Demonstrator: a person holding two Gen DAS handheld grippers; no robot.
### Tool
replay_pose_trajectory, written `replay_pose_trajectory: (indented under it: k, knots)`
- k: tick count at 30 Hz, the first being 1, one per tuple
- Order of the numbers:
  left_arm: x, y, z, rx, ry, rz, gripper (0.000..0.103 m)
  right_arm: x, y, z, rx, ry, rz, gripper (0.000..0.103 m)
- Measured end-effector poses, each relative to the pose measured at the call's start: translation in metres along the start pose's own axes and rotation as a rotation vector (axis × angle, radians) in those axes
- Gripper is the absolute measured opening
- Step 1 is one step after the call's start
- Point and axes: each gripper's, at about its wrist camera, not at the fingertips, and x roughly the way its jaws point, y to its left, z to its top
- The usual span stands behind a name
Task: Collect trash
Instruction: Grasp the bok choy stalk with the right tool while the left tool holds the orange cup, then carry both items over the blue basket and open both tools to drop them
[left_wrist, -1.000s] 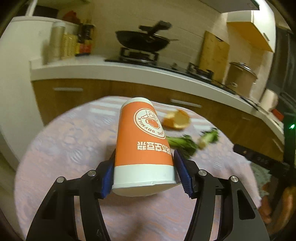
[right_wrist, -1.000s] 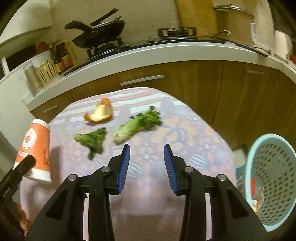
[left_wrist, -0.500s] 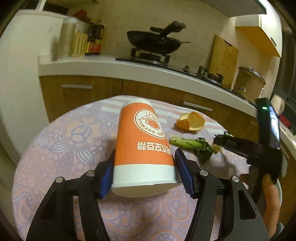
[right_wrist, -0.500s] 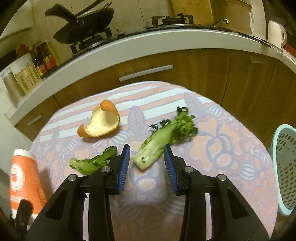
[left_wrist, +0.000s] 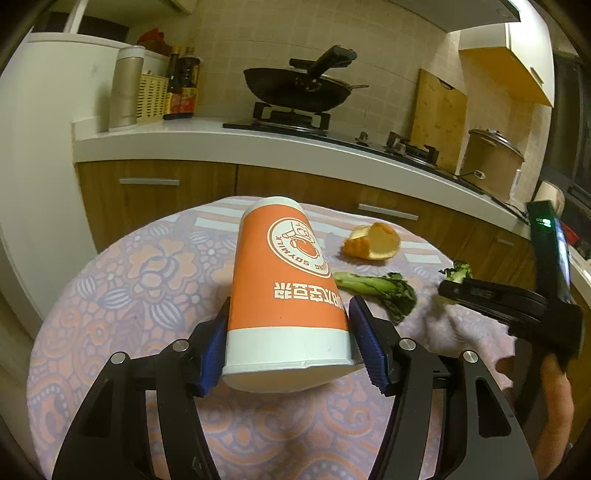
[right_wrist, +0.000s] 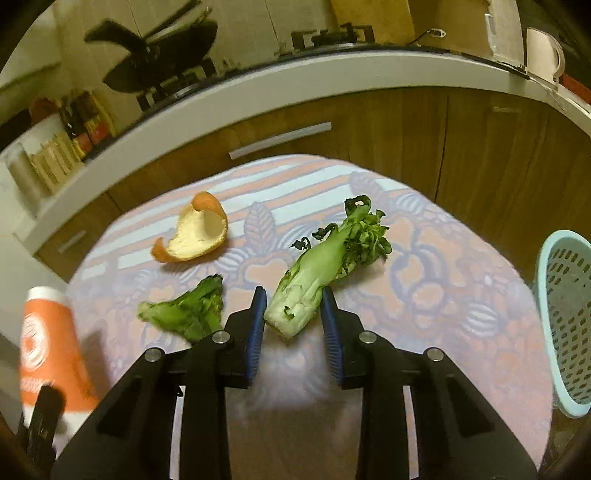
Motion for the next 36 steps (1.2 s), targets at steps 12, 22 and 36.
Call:
replay_pose_trajectory:
  k: [12,22,36]
  knots:
    - [-0.028,-0.050,0.001,0.022,-0.012,-0.136,0.059,-0.093,-0.043,-0.022,-0.075,-0.145,0.033,0.027]
    - [-0.026,-0.156,-0.009,0.135,0.018,-0.279,0.059,-0.144,-0.115,-0.031,-0.086,-0.199,-0.048,0.027]
    - [0.015,-0.294,-0.034,0.215,0.170,-0.482,0.059,-0.177,-0.250,-0.047,0.055,-0.244,-0.142,0.027]
